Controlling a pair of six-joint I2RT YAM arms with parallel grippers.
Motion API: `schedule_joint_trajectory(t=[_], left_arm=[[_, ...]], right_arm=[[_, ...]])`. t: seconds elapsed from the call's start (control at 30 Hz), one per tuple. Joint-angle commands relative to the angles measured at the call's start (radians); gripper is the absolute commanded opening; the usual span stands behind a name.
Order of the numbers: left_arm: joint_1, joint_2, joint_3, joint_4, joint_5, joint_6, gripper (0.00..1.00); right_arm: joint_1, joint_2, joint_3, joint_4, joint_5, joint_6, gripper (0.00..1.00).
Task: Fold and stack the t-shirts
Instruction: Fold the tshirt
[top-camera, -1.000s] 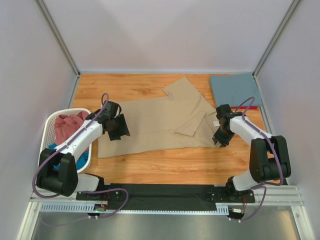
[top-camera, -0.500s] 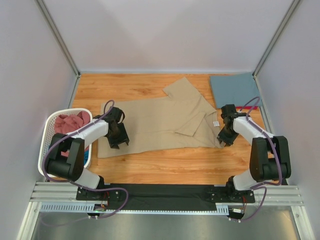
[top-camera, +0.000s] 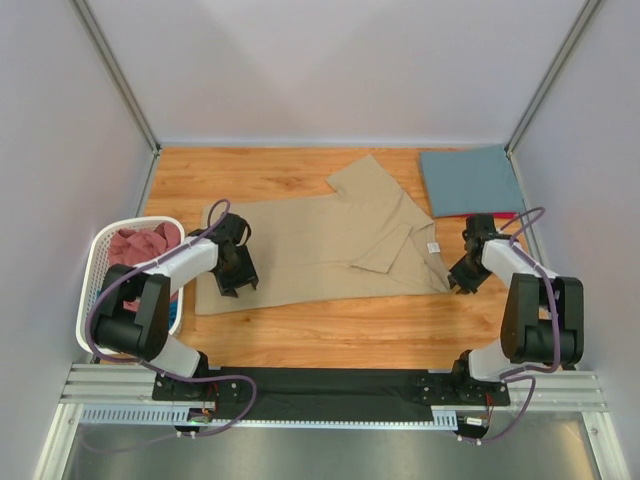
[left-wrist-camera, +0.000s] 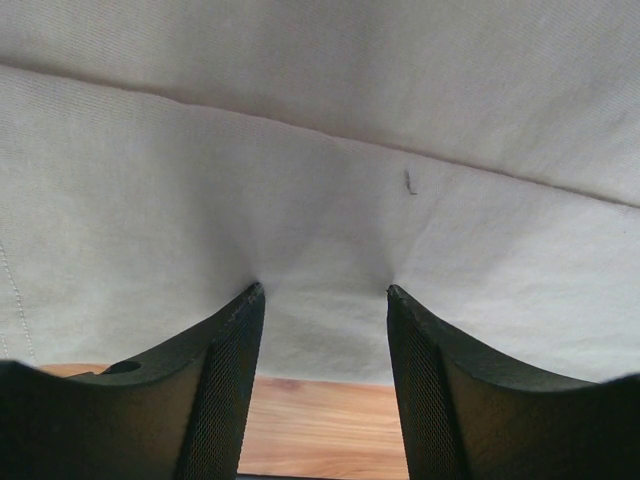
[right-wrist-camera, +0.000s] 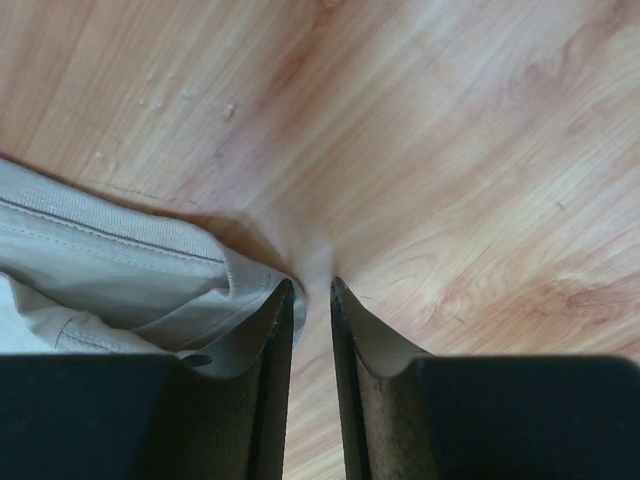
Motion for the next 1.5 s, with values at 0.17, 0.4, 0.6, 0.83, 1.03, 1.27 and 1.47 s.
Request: schedule_joint_trajectory(t=[0.17,0.4,0.6,0.83,1.03,1.27,1.47], left_arm=[[-0.021,-0.025,-0.019,0.057,0.024,0.008,0.6],[-0.038,-0.026,0.005,0.02,-0.001,0.012,0.61],[-0.038,-0.02,0.01,0.018,-0.001,0.014,0.61],[-0.039,-0.009,0.01,0.021,0.002,0.008,0.61],[-0.039,0.014,0.021,0.001,-0.024,0.019,0.61],[-0.085,0.001,0.059,-0.025,0.01,0.042,0.62],[-0.096,0.006,0.074,-0.042,0.062,0.043,0.62]], right_arm=[[-0.035,-0.153,-0.047,-0.052,-0.003,-0.004,0.23],[-0.023,-0.156,0.019,-0.007,-0.237,-0.13,0.29],[0.025,-0.089,0.05,0.034,-0.273,-0.212,0.37],[0.025,-0.006,0.042,0.044,-0.233,-0.245,0.37],[0.02,0.04,0.027,0.021,-0.084,-0.173,0.23],[-0.024,-0.055,-0.057,-0.015,-0.02,-0.049,0.21],[-0.024,-0.174,-0.087,-0.067,0.005,-0.027,0.23]])
